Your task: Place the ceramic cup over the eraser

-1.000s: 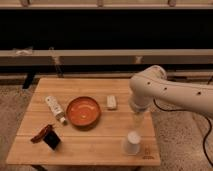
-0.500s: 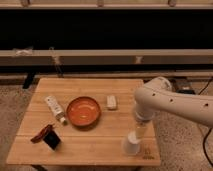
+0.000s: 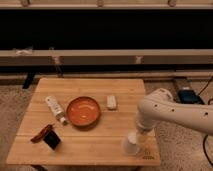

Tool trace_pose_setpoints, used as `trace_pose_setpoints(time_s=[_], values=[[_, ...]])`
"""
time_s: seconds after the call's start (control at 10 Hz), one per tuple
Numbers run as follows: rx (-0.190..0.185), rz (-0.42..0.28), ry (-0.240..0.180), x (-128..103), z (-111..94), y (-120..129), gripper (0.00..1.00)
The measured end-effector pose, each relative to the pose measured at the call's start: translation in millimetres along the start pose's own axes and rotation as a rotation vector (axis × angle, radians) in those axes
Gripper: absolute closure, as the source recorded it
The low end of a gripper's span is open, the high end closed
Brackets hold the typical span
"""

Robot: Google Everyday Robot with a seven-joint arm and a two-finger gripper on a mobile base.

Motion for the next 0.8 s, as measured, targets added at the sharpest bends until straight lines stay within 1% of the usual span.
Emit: trace_pose_setpoints(time_s=[0.3,0.4,0.6,0.8], values=[[-0.005,0.005,-0.013,-7,10,4,0.20],[-0.009,0.008,-0.016,-8,13,5,0.22],[-0.023,0.009,-0.010,-12,18,6,0.42],[-0.026,0.000,0.013,-13,19,6,0.60]])
